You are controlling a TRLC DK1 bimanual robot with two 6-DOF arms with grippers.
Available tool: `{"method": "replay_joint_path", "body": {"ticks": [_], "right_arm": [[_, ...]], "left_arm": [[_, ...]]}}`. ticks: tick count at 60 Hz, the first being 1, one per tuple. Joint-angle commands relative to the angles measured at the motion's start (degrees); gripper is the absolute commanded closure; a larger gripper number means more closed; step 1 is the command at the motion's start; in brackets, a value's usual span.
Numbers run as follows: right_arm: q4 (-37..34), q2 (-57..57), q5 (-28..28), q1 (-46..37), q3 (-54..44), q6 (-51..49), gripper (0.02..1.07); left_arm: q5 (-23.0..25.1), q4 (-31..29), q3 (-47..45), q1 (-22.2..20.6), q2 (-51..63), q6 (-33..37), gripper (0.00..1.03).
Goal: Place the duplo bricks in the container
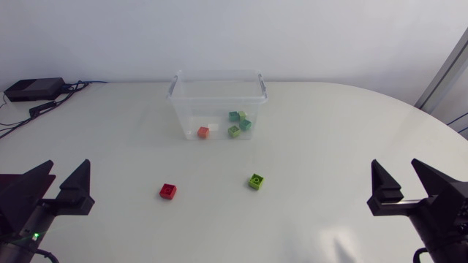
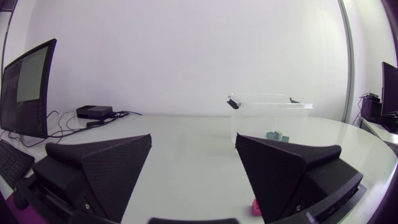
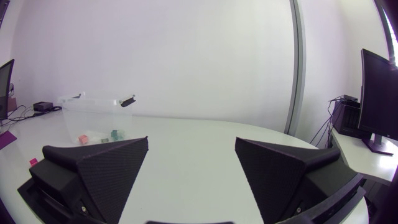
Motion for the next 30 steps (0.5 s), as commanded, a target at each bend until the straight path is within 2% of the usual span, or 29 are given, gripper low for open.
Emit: {"method": "replay_joint_path", "body": {"ticks": [1,30], "right_arm": [[-0.3,-0.3,-0.3,0.0,-1.0,-0.3,0.06],[-0.4,-0.4,-0.3,1.5,-1.0,-0.3,0.06]], "left_arm": [[-0.1,0.1,-1.1,-0.2,-0.5,-0.4,0.09],[0.2,0.0,-0.7,-0.7,-0.7,0.0,0.09]]}}
